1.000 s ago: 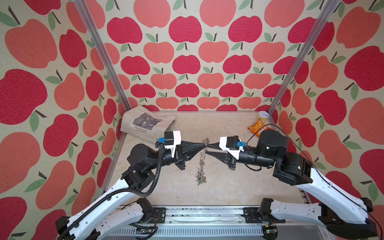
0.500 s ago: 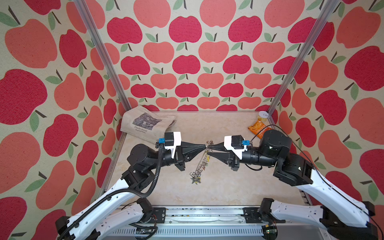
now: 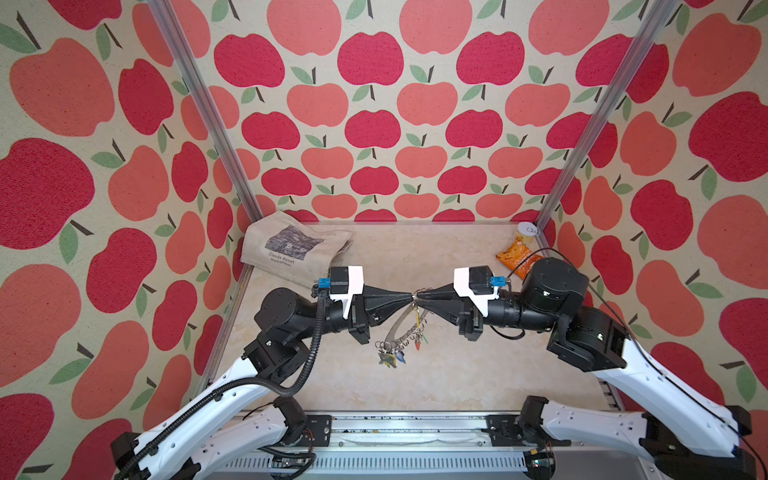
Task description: Put the keys on the keyring
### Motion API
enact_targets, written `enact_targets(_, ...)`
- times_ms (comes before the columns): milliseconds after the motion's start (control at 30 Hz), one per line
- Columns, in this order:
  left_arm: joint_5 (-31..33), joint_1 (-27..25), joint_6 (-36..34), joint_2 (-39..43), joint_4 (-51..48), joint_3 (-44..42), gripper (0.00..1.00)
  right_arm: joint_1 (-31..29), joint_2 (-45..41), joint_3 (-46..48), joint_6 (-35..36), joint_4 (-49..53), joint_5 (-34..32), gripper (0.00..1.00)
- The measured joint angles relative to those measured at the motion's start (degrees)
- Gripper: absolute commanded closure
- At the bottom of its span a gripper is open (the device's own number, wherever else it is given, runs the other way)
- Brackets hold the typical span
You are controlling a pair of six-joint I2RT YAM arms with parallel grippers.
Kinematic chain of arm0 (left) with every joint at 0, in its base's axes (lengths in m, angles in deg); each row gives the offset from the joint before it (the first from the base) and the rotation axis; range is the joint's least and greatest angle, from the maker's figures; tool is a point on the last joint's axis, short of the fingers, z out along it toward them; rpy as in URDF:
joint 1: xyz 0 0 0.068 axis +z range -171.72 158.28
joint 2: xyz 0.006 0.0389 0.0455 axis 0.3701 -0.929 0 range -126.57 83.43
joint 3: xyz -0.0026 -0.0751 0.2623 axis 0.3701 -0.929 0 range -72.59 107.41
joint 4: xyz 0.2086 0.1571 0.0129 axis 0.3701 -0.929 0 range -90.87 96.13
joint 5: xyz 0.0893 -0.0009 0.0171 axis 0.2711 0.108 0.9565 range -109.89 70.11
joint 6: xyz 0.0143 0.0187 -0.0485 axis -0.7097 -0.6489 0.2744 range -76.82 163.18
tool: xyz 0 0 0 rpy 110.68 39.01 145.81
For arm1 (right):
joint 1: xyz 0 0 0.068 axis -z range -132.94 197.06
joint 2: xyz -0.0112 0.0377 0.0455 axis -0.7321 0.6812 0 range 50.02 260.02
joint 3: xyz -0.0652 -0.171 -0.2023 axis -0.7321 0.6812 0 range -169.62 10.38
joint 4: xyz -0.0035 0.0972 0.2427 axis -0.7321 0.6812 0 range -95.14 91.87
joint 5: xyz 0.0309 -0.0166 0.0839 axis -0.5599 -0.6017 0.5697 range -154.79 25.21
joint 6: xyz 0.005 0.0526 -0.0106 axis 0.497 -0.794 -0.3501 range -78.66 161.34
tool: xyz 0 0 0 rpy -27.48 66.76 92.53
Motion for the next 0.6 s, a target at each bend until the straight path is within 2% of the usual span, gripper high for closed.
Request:
enact_targets(133,-0.11,0.00,0.39,-0.02,0.00,0.00,1.00,0.00,0.24,0.00,-0.22,-0.15,0.39,0.89)
enact_targets(267,-0.24,0.00,0.37,0.00,0.00,0.00,1.00,0.00,0.31,0.02,-0.68,-0.15,0.46,1.00)
enact_targets(500,-0.28,0.00,0.33,0.00,-0.87,0.09,1.00,0.00,0.33,-0.26,-0.81,0.85,0.28,1.00)
enact_targets(533,-0.20,0.00,0.20,0.00,-1.66,0.31,0.97,0.00,0.46,-0.87,-0.63,2.10,-0.04,1.00)
enact_targets(600,0.17,-0.02,-0.04,0.00,-3.72,1.03,0.85,0.00,1.25,-2.86,0.04,4.92,-0.59,1.00)
